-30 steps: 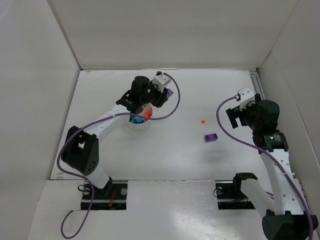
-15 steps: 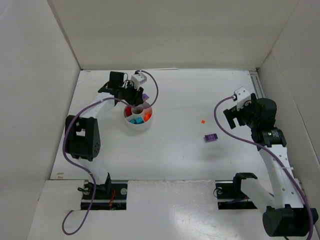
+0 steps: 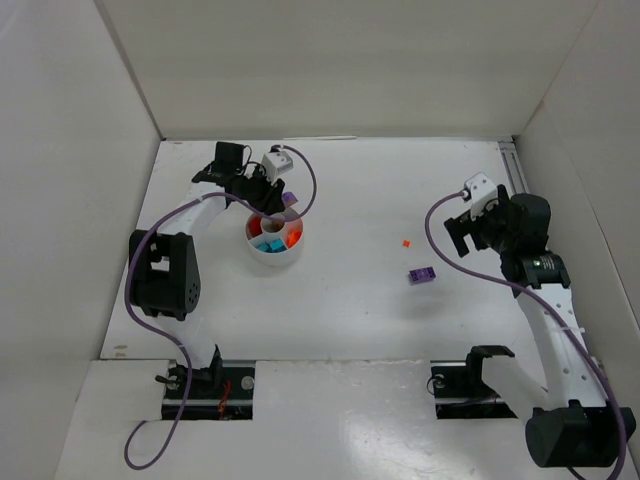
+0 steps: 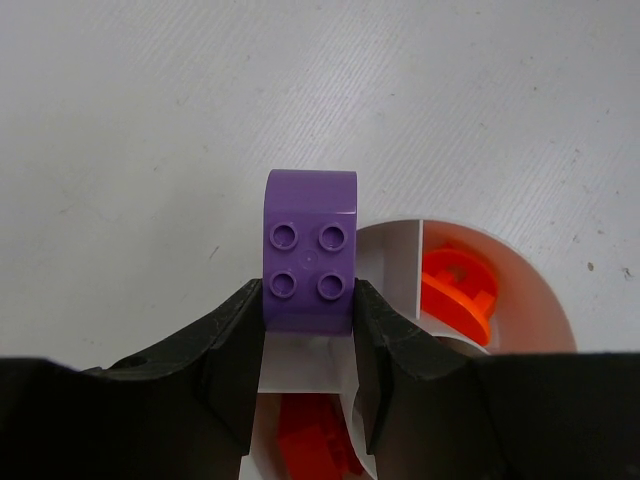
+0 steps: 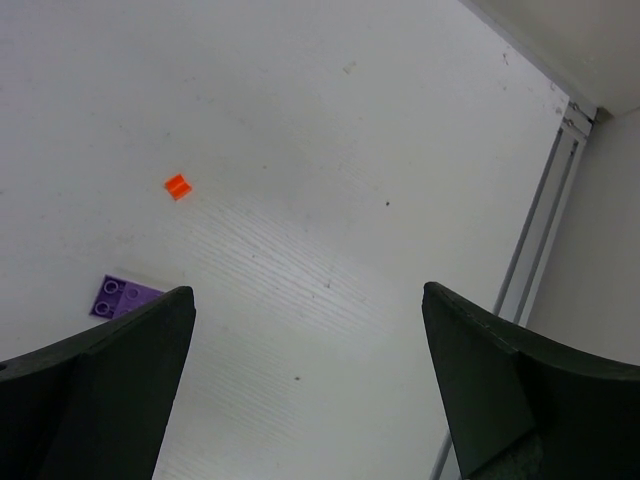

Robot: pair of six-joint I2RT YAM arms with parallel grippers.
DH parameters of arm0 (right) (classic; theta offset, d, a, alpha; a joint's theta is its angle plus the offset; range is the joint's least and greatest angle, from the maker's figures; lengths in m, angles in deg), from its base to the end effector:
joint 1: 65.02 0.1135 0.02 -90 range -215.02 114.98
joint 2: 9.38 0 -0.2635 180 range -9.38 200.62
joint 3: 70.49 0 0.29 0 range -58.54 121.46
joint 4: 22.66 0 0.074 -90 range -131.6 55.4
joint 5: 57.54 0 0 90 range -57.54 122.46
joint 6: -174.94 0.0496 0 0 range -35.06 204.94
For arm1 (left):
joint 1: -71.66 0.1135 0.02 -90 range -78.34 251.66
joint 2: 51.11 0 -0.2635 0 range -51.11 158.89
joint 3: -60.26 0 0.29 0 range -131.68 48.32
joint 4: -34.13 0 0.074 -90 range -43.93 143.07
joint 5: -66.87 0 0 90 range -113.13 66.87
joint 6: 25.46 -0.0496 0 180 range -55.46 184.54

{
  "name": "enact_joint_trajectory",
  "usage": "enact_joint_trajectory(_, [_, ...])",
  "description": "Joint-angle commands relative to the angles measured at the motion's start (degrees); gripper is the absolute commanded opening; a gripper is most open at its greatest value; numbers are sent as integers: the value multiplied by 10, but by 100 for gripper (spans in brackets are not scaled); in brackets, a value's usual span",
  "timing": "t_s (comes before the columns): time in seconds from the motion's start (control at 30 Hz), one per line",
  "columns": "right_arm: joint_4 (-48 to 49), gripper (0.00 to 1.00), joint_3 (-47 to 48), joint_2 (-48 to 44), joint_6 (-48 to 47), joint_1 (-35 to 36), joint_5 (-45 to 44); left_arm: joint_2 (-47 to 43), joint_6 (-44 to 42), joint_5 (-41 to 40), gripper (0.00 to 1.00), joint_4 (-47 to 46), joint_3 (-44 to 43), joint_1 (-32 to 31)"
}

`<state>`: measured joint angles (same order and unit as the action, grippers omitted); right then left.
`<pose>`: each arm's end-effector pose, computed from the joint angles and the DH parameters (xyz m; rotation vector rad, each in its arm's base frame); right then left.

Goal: Sort the legos into containers by color

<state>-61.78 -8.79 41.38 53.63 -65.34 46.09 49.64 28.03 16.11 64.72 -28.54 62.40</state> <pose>0.2458 0.0103 0.3149 -0.6869 1.9305 -0.0985 0.4250 -0.1011 0.2363 1.1417 1.8420 -0.5200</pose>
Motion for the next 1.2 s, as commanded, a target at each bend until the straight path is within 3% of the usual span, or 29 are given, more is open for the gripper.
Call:
enact_joint_trajectory(0.0, [57, 100, -5, -2, -19, -2, 85, -43, -16, 44, 32, 20, -15, 1])
enact_joint_trajectory(0.17, [161, 100, -19, 20, 29, -2, 185, -77, -3, 61, 32, 7, -10, 1])
enact_joint_trajectory(0.23, [207, 100, -19, 54, 118, -2, 233, -100, -3, 61, 32, -1, 4, 1])
enact_joint_trajectory(0.3, [282, 100, -8, 121, 200, 29, 273, -114, -8, 61, 32, -8, 14, -4])
enact_joint_trajectory(0.4, [311, 100, 73, 204, 237, 108, 315, -136, -8, 61, 32, -24, 34, -10])
enact_joint_trajectory(0.63, [390, 100, 242, 386, 376, 239, 320, -170, -8, 36, 32, -30, 44, -29])
enact_joint_trajectory(0.83, [404, 100, 313, 478, 460, 262, 279, -194, -8, 42, 32, -45, 70, -34])
enact_joint_trajectory(1.0, [428, 100, 371, 565, 549, 287, 279, -215, 2, 42, 32, -63, 82, -39])
enact_joint_trajectory(1.17, [454, 100, 403, 602, 581, 313, 300, -220, 8, 29, 32, -68, 88, -45])
